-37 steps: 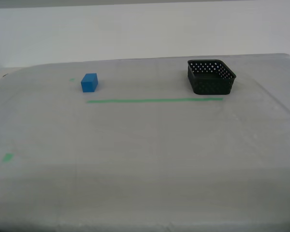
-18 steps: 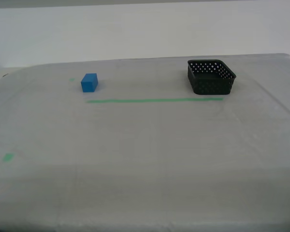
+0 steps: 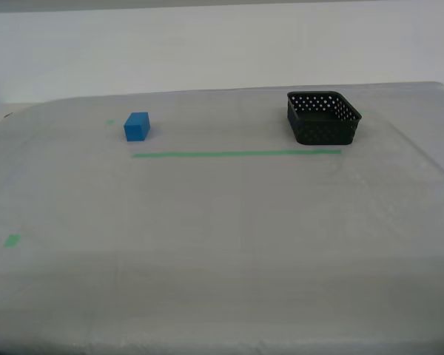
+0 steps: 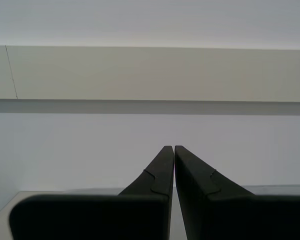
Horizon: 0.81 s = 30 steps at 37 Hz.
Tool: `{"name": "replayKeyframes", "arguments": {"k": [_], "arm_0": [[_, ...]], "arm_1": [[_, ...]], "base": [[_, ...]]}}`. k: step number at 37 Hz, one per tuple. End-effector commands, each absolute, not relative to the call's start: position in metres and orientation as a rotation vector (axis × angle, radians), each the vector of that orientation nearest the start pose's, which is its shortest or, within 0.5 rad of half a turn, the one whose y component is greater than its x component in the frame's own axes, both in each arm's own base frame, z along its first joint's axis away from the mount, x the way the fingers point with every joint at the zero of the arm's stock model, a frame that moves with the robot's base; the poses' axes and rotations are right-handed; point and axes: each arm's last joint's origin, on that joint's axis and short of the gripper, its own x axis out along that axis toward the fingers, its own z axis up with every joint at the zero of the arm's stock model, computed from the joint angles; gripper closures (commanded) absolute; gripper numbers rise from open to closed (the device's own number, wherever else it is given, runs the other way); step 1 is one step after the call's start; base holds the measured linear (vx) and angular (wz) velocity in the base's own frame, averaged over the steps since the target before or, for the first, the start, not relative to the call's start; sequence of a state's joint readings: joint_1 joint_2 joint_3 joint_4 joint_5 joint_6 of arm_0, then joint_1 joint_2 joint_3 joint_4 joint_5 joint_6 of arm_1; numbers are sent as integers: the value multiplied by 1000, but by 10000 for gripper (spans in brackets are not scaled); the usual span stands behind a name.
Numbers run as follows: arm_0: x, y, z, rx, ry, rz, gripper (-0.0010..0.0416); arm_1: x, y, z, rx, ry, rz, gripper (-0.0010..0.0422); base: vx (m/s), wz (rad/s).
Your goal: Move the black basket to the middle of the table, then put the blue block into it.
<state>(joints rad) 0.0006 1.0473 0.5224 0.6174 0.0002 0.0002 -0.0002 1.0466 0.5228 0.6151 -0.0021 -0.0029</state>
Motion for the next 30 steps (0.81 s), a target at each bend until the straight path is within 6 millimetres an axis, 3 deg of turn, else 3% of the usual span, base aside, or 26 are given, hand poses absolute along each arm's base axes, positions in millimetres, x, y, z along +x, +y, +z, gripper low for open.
{"name": "replayKeyframes", "arguments": {"k": [1,18,30], "arm_0": [[226,0,271,0,-94,1,406],[228,0,271,18,-58,1,406],[234,0,288,18,82,0,406]], "arm_1": [[226,0,271,0,-96,3,412],[226,0,271,0,-96,3,412],[226,0,271,0,-96,2,412]], "base": [[0,0],[0,0],[0,0]]}}
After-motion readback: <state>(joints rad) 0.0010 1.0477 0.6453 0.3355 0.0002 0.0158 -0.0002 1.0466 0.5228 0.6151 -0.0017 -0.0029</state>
